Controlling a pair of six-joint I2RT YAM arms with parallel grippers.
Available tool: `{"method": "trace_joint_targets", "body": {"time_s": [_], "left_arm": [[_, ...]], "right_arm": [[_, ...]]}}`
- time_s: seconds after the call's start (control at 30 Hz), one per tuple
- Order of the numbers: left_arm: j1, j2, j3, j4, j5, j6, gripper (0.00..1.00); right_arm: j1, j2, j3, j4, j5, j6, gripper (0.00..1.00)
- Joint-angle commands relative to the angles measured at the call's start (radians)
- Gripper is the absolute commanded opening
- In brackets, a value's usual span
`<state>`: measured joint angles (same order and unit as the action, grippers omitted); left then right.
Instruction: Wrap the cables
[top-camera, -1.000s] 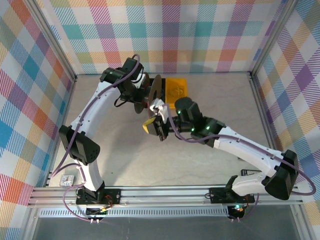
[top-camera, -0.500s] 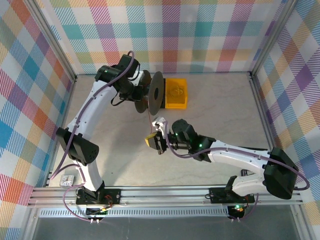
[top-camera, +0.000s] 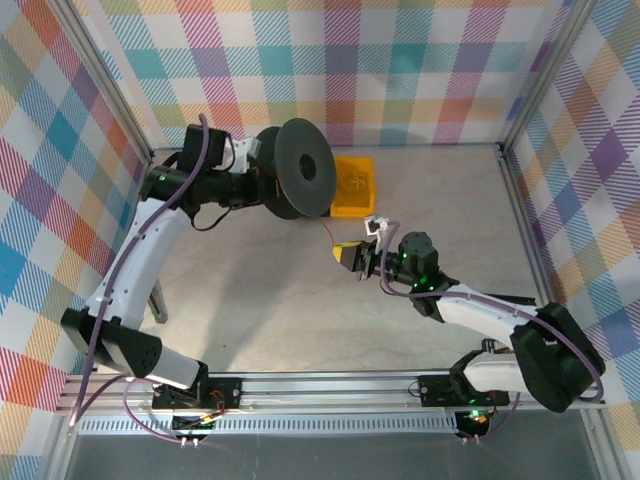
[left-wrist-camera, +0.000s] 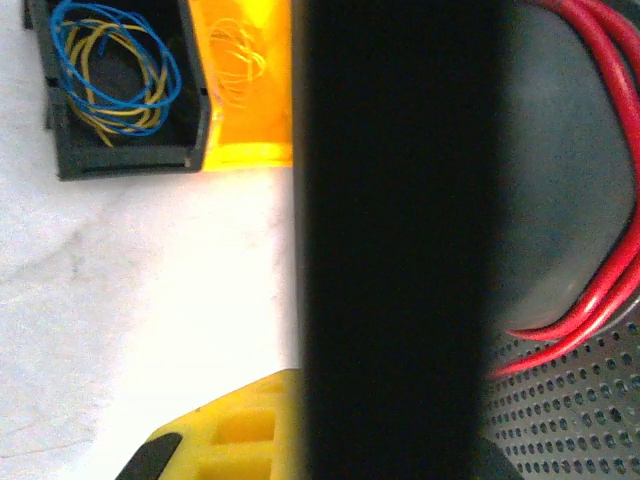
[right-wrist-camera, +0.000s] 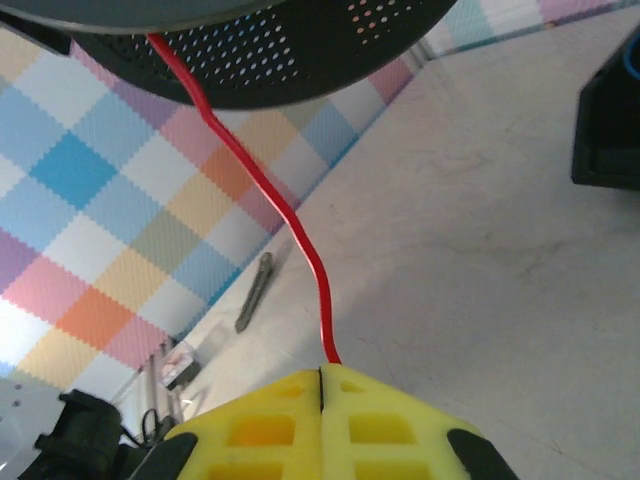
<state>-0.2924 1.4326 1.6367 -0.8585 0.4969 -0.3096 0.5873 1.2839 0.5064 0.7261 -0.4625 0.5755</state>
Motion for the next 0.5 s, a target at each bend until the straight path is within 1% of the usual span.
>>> {"method": "trace_joint_targets", "body": {"time_s": [0.0,0.1,0.2,0.27,0.4,0.47], "left_arm": [[0.074,-0.141,-0.042,0.383,0.181,-0.117,0.0],[0.091,-0.199,-0.114,0.418,0.265,-0.124,0.0],[0.093,-0.245,-0.158,0.4,0.323,-0.08,0.0],[0.093,-0.272,-0.186,0.375,0.357,-0.034,0.0],[0.093,-0.31,-0.21,0.296,0.432,0.068,0.0],[0.091,-0.323,-0.205,0.231,0.46,0.14,0.0]], "right_arm": [[-0.102,0.093,-0.022,-0.056,-0.229,0.045,0.0],[-0.2,0.173,0.012,0.035,-0.354,0.077,0.0],[-0.266,0.273,0.079,0.113,-0.476,0.121,0.0],[-0.308,0.342,0.127,0.169,-0.532,0.167,0.0],[-0.388,0.463,0.227,0.26,-0.583,0.265,0.0],[-0.428,0.521,0.28,0.314,-0.599,0.33,0.0]]}}
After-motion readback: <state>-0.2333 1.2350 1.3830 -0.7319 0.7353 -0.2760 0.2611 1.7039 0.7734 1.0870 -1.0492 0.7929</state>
